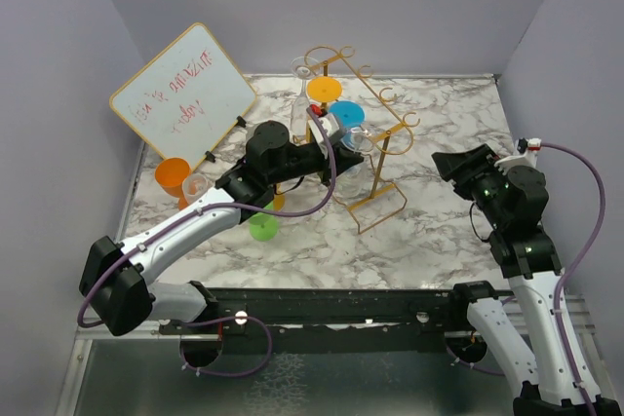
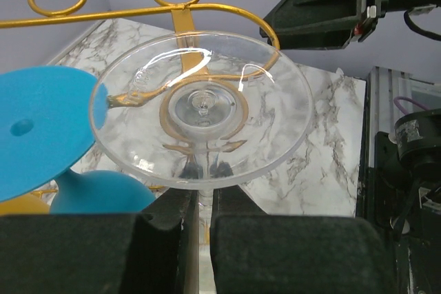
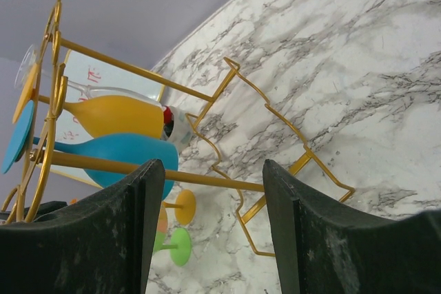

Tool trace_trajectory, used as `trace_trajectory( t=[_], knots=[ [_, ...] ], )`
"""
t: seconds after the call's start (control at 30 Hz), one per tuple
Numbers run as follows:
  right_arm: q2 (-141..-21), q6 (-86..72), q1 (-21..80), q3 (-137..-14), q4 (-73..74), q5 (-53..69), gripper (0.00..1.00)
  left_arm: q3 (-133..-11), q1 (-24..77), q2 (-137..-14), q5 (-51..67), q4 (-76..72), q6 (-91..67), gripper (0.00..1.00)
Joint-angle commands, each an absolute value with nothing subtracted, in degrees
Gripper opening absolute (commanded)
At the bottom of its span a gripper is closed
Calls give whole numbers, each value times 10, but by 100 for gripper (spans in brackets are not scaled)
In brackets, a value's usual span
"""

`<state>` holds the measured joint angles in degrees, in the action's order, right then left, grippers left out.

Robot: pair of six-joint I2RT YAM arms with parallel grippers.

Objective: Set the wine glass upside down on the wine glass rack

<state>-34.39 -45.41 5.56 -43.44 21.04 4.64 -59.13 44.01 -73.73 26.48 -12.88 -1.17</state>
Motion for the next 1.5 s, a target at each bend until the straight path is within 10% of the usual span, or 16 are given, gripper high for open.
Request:
trace_trajectory(
  t=[0.0,0.73,1.47],
  knots=[
    [-345,-448,57,-428,200,62,63,-619,441,-740,272,-171,-25,0],
    [-343,-448,57,-421,203,65,63,-618,442,-779,266,-161,-47,1],
    [-342,-435,57,-437,223,52,63,-544,442,-673,222,-114,-34,76]
  ],
)
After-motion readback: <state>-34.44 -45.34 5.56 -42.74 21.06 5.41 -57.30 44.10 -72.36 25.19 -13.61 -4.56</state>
